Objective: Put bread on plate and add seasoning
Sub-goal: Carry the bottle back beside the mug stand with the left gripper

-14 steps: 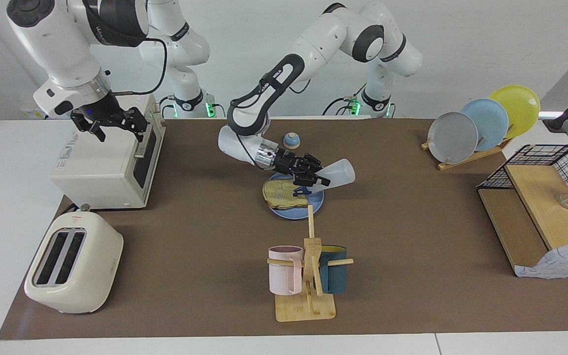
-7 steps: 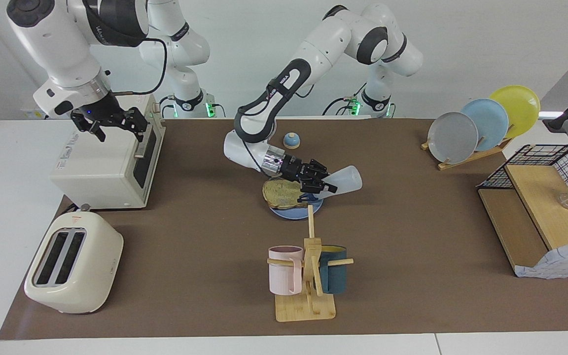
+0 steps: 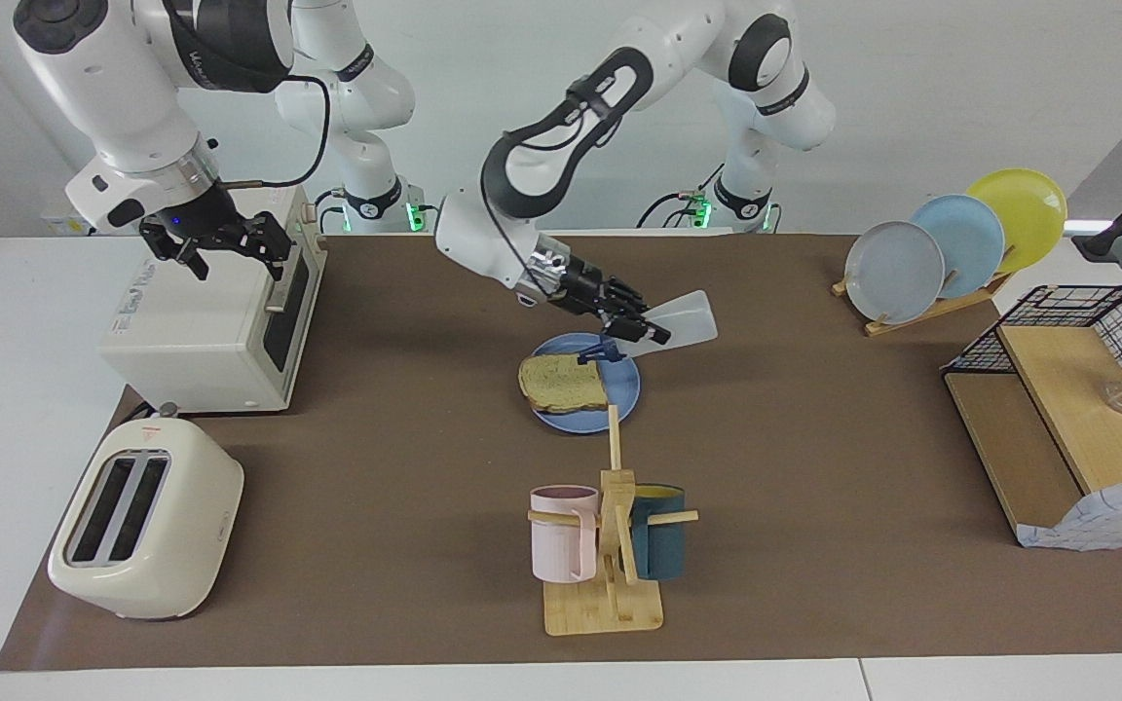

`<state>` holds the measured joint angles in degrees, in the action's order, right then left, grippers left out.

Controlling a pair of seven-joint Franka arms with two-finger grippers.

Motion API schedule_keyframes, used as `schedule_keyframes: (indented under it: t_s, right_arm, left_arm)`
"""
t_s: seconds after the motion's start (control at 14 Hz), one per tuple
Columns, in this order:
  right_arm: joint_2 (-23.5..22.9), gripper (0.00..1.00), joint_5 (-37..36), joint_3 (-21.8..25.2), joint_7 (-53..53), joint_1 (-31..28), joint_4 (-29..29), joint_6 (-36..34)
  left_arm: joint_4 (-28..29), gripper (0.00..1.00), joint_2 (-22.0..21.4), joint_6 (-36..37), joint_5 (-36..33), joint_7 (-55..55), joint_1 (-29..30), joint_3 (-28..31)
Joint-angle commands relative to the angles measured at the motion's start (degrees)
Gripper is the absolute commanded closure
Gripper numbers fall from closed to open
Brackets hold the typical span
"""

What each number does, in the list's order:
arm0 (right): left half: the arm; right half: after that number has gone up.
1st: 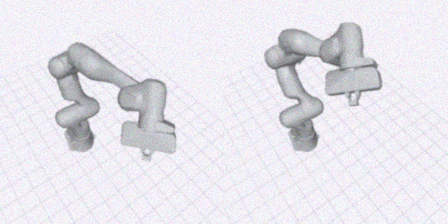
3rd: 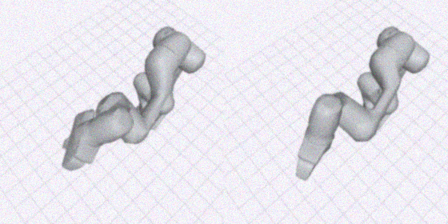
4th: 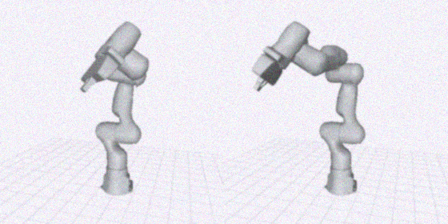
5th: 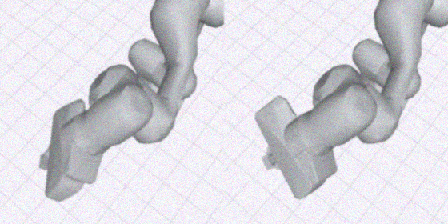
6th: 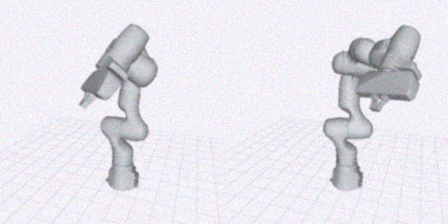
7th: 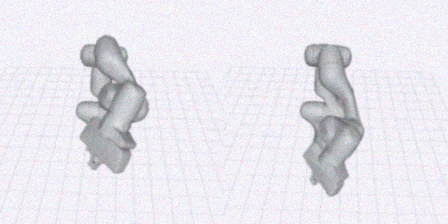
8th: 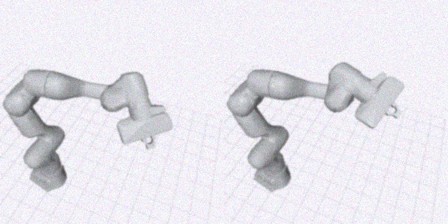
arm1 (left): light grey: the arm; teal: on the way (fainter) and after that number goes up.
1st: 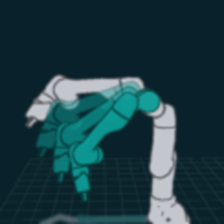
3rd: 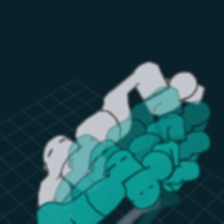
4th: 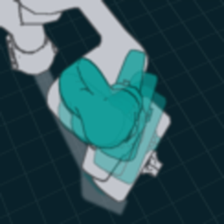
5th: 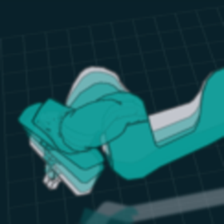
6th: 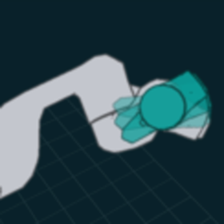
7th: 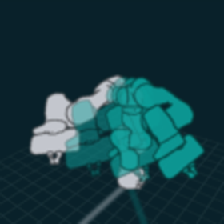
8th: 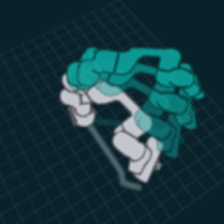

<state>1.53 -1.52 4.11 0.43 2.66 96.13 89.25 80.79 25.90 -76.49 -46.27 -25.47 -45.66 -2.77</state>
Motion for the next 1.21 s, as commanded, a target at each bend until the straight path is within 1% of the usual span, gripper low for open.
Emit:
schedule_keyframes:
  t_s: [0.0,0.07,0.21,0.36,0.5,0.57,0.71,0.85,0.93,1.07,1.14]
  right_arm:
    - [0.8,0.00,0.3,-0.2,1.6,-0.6,0.6,-0.2]
    - [0.8,0.00,0.3,-0.2,1.6,-0.6,0.6,-0.2]
    - [0.8,0.00,0.3,-0.2,1.6,-0.6,0.6,-0.2]
    - [0.8,0.00,0.3,-0.2,1.6,-0.6,0.6,-0.2]
    - [0.8,0.00,0.3,-0.2,1.6,-0.6,0.6,-0.2]
    - [0.8,0.00,0.3,-0.2,1.6,-0.6,0.6,-0.2]
    - [0.8,0.00,0.3,-0.2,1.6,-0.6,0.6,-0.2]
    - [0.8,0.00,0.3,-0.2,1.6,-0.6,0.6,-0.2]
    - [0.8,0.00,0.3,-0.2,1.6,-0.6,0.6,-0.2]
    - [0.8,0.00,0.3,-0.2,1.6,-0.6,0.6,-0.2]
    - [0.8,0.00,0.3,-0.2,1.6,-0.6,0.6,-0.2]
  left_arm:
    - [8.2,1.00,-11.1,-12.8,10.7,3.9,9.9,-0.7]
    - [11.0,1.00,-14.3,-19.8,15.5,5.9,14.9,-0.7]
    - [15.8,1.00,-17.7,-30.9,22.6,8.6,20.6,-0.7]
    - [18.5,1.00,-18.3,-41.1,28.7,12.1,25.5,-0.7]
    - [22.4,1.00,-18.3,-53.5,34.7,17.5,29.7,-0.7]
    - [25.5,1.00,-18.6,-61.6,37.3,19.8,31.9,-0.7]
    - [31.3,1.00,-18.9,-75.4,40.9,24.0,33.5,-0.7]
    - [35.6,1.00,-17.7,-87.5,41.1,27.7,34.2,-0.7]
    - [36.8,1.00,-16.2,-92.8,41.1,29.6,34.2,-0.7]
    - [38.0,1.00,-12.2,-103.5,41.1,30.8,34.5,-0.7]
    - [38.0,1.00,-10.6,-107.0,41.1,30.9,35.2,-0.7]
